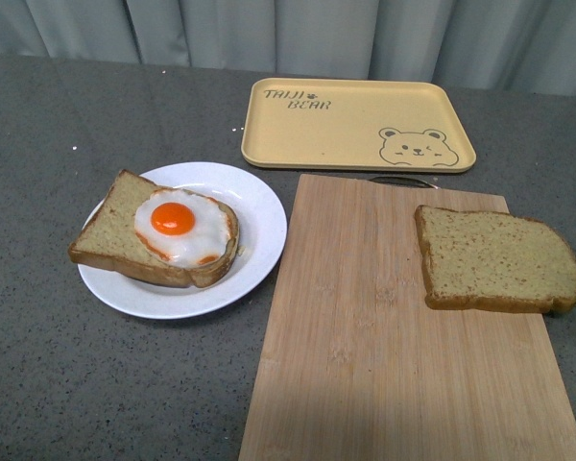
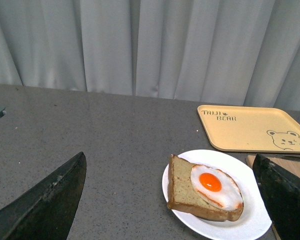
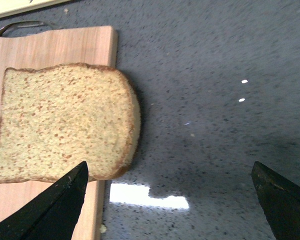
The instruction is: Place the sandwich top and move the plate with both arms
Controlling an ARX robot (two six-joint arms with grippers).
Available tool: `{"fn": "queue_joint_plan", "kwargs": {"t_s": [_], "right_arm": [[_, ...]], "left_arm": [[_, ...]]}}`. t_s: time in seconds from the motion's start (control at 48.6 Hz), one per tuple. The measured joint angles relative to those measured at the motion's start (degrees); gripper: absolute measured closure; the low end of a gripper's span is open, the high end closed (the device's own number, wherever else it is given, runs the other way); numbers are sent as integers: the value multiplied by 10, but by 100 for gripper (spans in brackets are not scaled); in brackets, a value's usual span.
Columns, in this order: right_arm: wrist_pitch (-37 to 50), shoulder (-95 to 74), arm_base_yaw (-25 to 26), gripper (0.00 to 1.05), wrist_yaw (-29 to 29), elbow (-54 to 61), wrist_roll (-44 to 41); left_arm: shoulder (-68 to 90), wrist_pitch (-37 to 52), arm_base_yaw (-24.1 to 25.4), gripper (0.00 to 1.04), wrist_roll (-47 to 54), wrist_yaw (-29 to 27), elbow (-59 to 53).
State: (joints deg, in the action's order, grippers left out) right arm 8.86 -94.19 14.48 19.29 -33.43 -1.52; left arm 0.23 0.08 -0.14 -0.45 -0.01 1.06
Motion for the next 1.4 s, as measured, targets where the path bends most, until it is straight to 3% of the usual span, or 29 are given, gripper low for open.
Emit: {"fn": "queue_joint_plan", "kwargs": {"t_s": [0.35, 0.556, 0.906, 0.967, 1.111, 1.235, 1.317, 1.4], "right_arm": [[-52, -152, 8, 9, 151, -106, 68], [-37, -198, -17, 10, 180, -136, 121], [-91, -248, -40, 80, 159, -186, 142], [-89, -245, -42, 87, 160, -185, 145], [-77, -221, -47, 100, 159, -171, 154], [-51, -183, -55, 101, 173, -151, 178], [23, -135, -77, 101, 205, -123, 235], [116, -99, -132, 102, 227, -106, 308]], "left_arm": [[0, 0, 0, 7, 0, 0, 0], [0, 0, 0, 7, 0, 0, 0], [0, 0, 0, 7, 0, 0, 0], [0, 0, 0, 7, 0, 0, 0], [0, 0, 0, 7, 0, 0, 0], [0, 0, 0, 7, 0, 0, 0], [0, 0, 0, 7, 0, 0, 0], [0, 0, 0, 7, 0, 0, 0]]}}
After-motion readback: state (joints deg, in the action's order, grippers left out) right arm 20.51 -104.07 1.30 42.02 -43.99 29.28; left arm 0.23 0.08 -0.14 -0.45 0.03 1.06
